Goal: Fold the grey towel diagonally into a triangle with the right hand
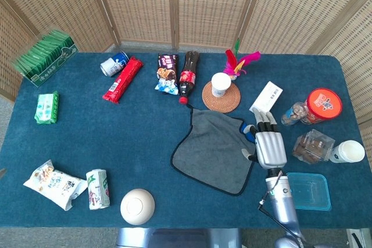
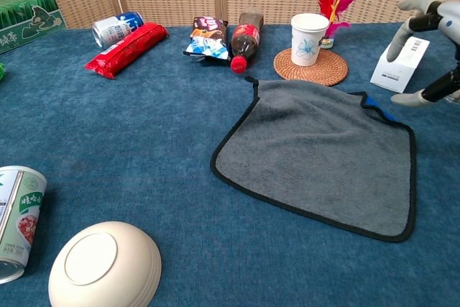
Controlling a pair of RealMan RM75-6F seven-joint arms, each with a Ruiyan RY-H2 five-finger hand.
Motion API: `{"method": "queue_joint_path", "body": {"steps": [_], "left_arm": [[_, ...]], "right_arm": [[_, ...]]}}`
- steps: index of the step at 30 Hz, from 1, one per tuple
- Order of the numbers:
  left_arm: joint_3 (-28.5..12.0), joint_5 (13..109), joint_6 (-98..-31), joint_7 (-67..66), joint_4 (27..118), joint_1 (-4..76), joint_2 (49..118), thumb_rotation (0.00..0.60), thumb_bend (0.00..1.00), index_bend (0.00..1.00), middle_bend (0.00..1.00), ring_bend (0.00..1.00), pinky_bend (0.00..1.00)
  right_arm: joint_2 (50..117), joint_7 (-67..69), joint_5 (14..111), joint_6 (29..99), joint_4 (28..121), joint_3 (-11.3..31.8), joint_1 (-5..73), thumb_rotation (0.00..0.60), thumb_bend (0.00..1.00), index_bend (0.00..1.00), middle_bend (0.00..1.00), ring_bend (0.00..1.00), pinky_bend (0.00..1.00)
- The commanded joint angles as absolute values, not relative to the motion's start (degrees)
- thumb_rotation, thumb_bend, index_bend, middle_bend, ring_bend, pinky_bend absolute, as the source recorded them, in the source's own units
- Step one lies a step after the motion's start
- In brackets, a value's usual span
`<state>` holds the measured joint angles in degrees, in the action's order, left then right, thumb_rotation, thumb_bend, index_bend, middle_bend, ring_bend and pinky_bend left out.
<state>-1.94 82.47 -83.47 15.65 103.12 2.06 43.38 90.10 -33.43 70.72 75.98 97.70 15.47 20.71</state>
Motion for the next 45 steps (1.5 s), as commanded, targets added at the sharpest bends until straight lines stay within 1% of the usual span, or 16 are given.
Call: {"method": "queue_joint_path", "body": {"steps": [1,3,8,15,19,28,37,45], "left_arm": [[-2.04,82.26,-83.34,15.61,103.15,2.13,43.40,0.600,0.28,0.10,0.00,0.00,0.01],[-2.09,82.11,-83.24,15.55,103.18,2.17,43.40,0.600,0.28,0.10,0.00,0.00,0.01],[-2.13,81.99,-83.03,15.48,103.25,2.25,43.42,0.600,0.28,0.10,0.00,0.00,0.01],[-2.22,81.78,-82.58,15.23,103.33,2.46,43.51,0.600,0.28,0.10,0.00,0.00,0.01],[-2.26,81.76,-82.36,15.09,103.42,2.60,43.45,0.600,0.28,0.10,0.00,0.00,0.01],[-2.40,81.39,-82.18,15.05,103.42,2.67,43.54,0.600,0.28,0.10,0.00,0.00,0.01],[-2.61,80.89,-82.03,15.45,103.17,2.69,43.48,0.600,0.28,0.10,0.00,0.00,0.01],[-2.66,80.67,-81.73,15.05,103.19,2.81,43.58,0.600,0.28,0.10,0.00,0.00,0.01]], "right_arm": [[92.61,-34.10,69.56,76.11,94.10,16.07,22.20,0.600,0.18,0.46,0.00,0.00,0.00],[93.50,-34.71,68.35,75.93,92.57,16.20,22.64,0.600,0.18,0.48,0.00,0.00,0.00],[95.04,-35.27,66.64,75.89,90.26,16.24,23.33,0.600,0.18,0.48,0.00,0.00,0.00],[99.63,-35.50,64.94,76.99,85.27,16.02,24.29,0.600,0.18,0.48,0.00,0.00,0.00],[102.37,-35.34,63.50,77.09,82.83,16.61,25.06,0.600,0.18,0.48,0.00,0.00,0.00],[106.50,-35.88,61.69,77.51,79.29,18.26,27.13,0.600,0.18,0.40,0.00,0.00,0.00],[109.32,-36.10,58.96,76.59,74.83,19.94,28.89,0.600,0.18,0.39,0.00,0.00,0.00],[111.49,-36.76,58.01,77.21,71.91,21.18,30.45,0.600,0.19,0.39,0.00,0.00,0.00]]}}
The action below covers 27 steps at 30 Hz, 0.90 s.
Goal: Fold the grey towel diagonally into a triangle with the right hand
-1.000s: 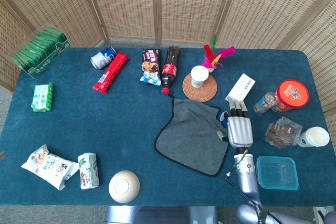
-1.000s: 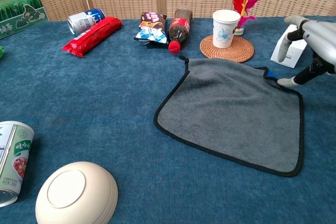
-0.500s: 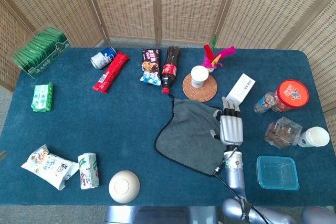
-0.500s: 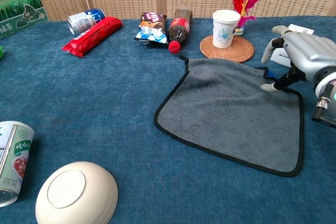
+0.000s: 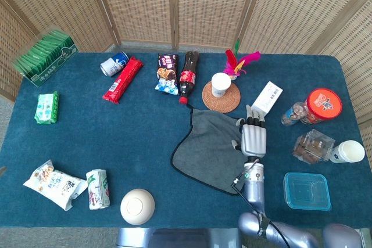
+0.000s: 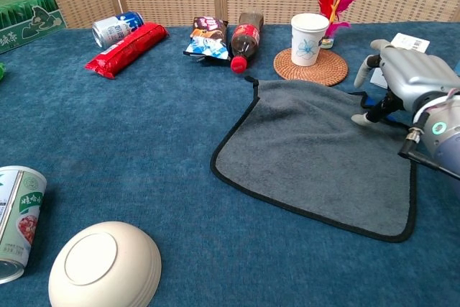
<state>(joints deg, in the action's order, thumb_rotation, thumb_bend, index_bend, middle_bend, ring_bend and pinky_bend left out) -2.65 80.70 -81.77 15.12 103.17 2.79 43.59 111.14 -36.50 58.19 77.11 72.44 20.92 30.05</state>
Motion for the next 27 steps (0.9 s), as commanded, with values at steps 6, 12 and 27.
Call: {"method": "queue_joint_path", "body": {"steps": [6,12,27], "left_arm": [[-2.76,80.37,-81.56,14.72,103.34,2.88,43.65,0.600,0.28,0.10,0.00,0.00,0.01],[-2.69,80.65,-81.70,14.60,103.53,2.82,43.61,0.600,0.28,0.10,0.00,0.00,0.01],[-2.80,80.75,-82.25,15.39,103.63,2.49,43.41,0.600,0.28,0.10,0.00,0.00,0.01]], "right_arm": [[111.79,-36.90,57.50,77.16,70.95,21.60,31.04,0.600,0.19,0.39,0.00,0.00,0.00],[112.47,-38.06,56.68,77.18,69.70,21.49,31.51,0.600,0.20,0.39,0.00,0.00,0.00],[111.82,-38.85,54.53,76.44,67.65,21.57,31.26,0.600,0.26,0.43,0.00,0.00,0.00]]}}
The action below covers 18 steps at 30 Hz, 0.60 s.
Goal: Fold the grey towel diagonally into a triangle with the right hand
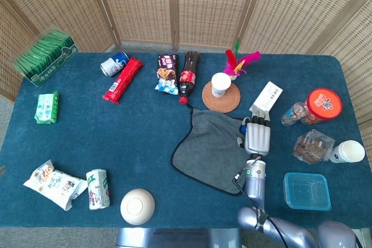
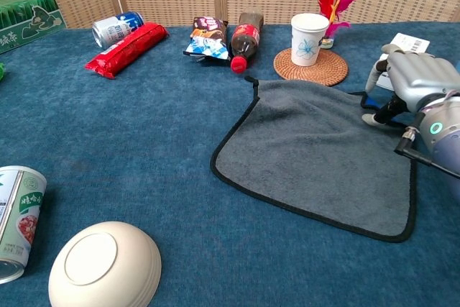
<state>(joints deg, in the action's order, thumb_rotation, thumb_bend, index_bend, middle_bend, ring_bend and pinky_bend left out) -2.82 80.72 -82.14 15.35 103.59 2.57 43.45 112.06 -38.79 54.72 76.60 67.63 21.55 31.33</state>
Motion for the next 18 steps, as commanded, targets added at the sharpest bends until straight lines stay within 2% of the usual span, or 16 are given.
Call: {"method": "queue_joint_path", "body": {"steps": [1,7,12,18], "left_arm": [[-2.84,80.69,-82.43,15.40,103.65,2.40,43.39,0.600,0.28,0.10,0.00,0.00,0.01],[-2.79,80.79,-82.50,15.16,103.84,2.34,43.42,0.600,0.28,0.10,0.00,0.00,0.01],[-2.74,81.00,-82.40,14.75,103.84,2.43,43.56,0.600,0.28,0.10,0.00,0.00,0.01],[-2.81,80.87,-82.44,14.73,103.76,2.43,43.59,0.600,0.28,0.10,0.00,0.00,0.01]], "right_arm": [[111.62,-38.88,54.33,76.36,67.75,21.61,31.19,0.600,0.27,0.45,0.00,0.00,0.00],[111.01,-39.04,53.80,76.00,68.30,21.42,31.02,0.600,0.29,0.55,0.00,0.00,0.00],[110.88,-38.66,53.75,75.79,68.39,21.12,30.99,0.600,0.29,0.56,0.00,0.00,0.00],[111.07,-38.56,53.22,75.42,67.55,21.29,31.24,0.600,0.35,0.58,0.00,0.00,0.00]]}}
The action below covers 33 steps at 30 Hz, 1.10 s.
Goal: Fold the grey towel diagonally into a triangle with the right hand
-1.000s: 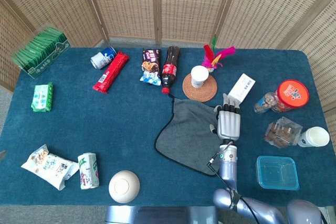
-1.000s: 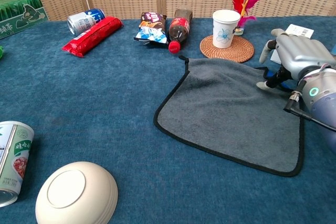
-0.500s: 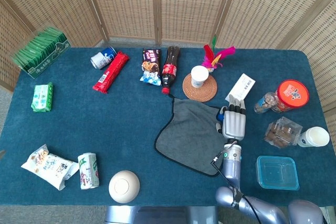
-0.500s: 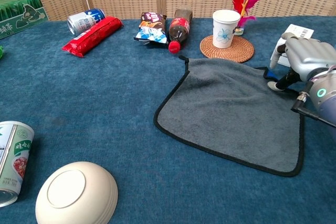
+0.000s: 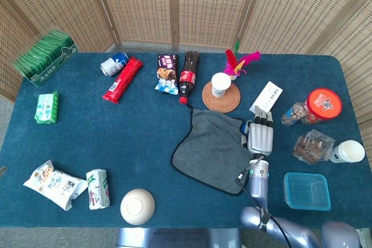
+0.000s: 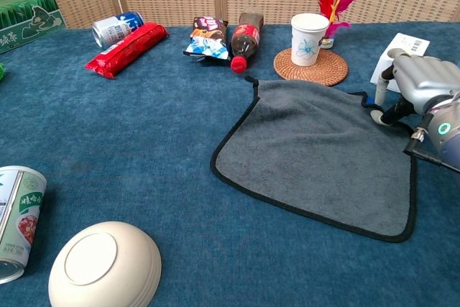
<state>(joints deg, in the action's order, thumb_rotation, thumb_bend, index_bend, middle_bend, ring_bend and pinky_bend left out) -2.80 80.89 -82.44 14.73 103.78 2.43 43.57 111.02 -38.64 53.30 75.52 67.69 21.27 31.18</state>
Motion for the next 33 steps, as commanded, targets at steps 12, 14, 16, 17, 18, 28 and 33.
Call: {"method": "queue_joint_path", "body": {"steps": [12,14,16,17,18,28,33], "left_arm": [[-2.78,80.90,-82.22,14.37,103.83,2.54,43.63,0.600,0.28,0.10,0.00,0.00,0.01],[-2.78,80.89,-82.21,14.36,103.82,2.54,43.62,0.600,0.28,0.10,0.00,0.00,0.01],[-2.77,80.95,-82.20,14.36,103.81,2.55,43.64,0.600,0.28,0.10,0.00,0.00,0.01],[-2.76,80.96,-82.20,14.36,103.80,2.55,43.64,0.600,0.28,0.10,0.00,0.00,0.01],[-2.76,80.99,-82.19,14.33,103.80,2.56,43.64,0.600,0.28,0.10,0.00,0.00,0.01],[-2.74,80.97,-81.92,14.05,103.82,2.71,43.74,0.600,0.28,0.10,0.00,0.00,0.01],[-2.73,80.95,-81.88,13.94,103.94,2.73,43.76,0.600,0.28,0.10,0.00,0.00,0.01]], "right_arm": [[111.12,-36.98,53.37,74.56,66.79,20.94,31.43,0.600,0.55,0.60,0.00,0.00,0.00],[111.09,-36.52,53.69,74.64,66.87,20.81,31.40,0.600,0.56,0.61,0.00,0.00,0.00],[111.00,-36.11,54.07,74.71,67.01,20.55,31.32,0.600,0.56,0.62,0.00,0.00,0.00],[110.97,-36.06,54.12,74.72,67.05,20.50,31.29,0.600,0.56,0.62,0.00,0.00,0.00],[110.86,-35.89,54.21,74.69,67.31,20.41,31.23,0.600,0.56,0.62,0.00,0.00,0.00],[107.78,-34.49,57.03,75.86,76.33,18.51,29.84,0.600,0.56,0.62,0.00,0.00,0.00],[106.39,-34.55,59.14,76.59,81.74,17.80,29.94,0.600,0.56,0.63,0.00,0.00,0.00]]}}
